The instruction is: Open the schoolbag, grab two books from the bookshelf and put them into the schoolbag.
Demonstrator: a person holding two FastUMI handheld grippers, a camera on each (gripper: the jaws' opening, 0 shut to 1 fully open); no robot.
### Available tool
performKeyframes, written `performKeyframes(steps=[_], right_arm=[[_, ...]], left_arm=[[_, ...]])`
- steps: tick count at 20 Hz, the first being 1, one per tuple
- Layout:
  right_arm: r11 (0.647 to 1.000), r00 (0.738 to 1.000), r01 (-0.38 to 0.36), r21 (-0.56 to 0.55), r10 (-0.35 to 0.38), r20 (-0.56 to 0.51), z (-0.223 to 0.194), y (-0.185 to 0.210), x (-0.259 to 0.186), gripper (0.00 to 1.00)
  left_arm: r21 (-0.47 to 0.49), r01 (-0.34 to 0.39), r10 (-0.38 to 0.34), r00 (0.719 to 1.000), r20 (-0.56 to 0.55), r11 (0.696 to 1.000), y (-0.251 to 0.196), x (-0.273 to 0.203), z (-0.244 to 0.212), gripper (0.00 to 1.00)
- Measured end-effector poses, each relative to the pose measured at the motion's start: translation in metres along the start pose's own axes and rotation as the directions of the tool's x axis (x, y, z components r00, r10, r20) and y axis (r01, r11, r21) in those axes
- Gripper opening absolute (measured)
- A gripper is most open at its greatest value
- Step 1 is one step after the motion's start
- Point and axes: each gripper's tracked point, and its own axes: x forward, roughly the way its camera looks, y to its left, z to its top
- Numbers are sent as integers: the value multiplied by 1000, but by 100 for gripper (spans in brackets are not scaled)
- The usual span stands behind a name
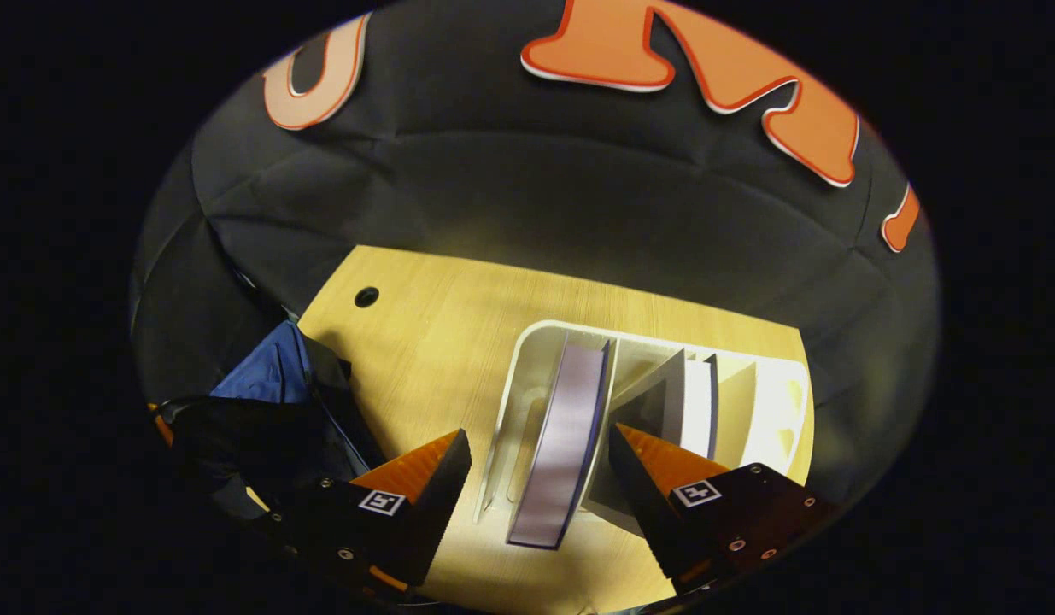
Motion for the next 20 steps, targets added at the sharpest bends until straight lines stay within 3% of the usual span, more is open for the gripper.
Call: performKeyframes(steps=[3, 6, 8, 9, 10, 13, 14, 15, 17, 18, 19, 20], right_arm=[[1000, 993, 4, 21, -2, -115, -9, -1, 16, 93], [997, 981, 55, 48, -45, -189, -20, -10, 28, 86], [994, 970, 85, 64, -68, -232, -25, -14, 40, 75], [993, 965, 98, 64, -79, -250, -27, -16, 44, 58], [992, 959, 115, 55, -96, -268, -31, -18, 49, 64], [992, 945, 111, 51, -90, -314, -41, -15, 57, 49], [993, 944, 103, 53, -81, -320, -45, -13, 58, 55], [992, 943, 103, 70, -75, -324, -45, -13, 58, 47], [992, 941, 90, 93, -54, -333, -48, -10, 50, 42], [993, 943, 89, 81, -57, -328, -47, -12, 45, 34], [993, 947, 88, 74, -61, -315, -45, -15, 39, 42], [994, 952, 81, 80, -53, -302, -45, -16, 32, 42]], left_arm=[[-16, 50, -50, 999, 3, 999, -1, 8, 1, 5], [-28, 77, -76, 997, 18, 997, 2, 13, 0, 5], [-34, 92, -91, 996, 24, 995, 3, 14, 0, 5], [-40, 101, -100, 995, 26, 994, 3, 16, 0, 5], [-45, 108, -106, 994, 30, 993, 3, 17, -1, 5], [-58, 121, -119, 992, 28, 991, 4, 18, -2, 5], [-58, 126, -125, 992, 29, 990, 2, 18, -3, 5], [-59, 129, -128, 991, 29, 990, 2, 19, -3, 5], [-60, 144, -143, 989, 23, 988, -1, 19, -5, 5], [-63, 156, -155, 988, 18, 986, -4, 19, -7, 5], [-61, 159, -159, 987, 16, 985, -4, 19, -8, 5], [-66, 167, -166, 986, 12, 984, -5, 21, -10, 5]])
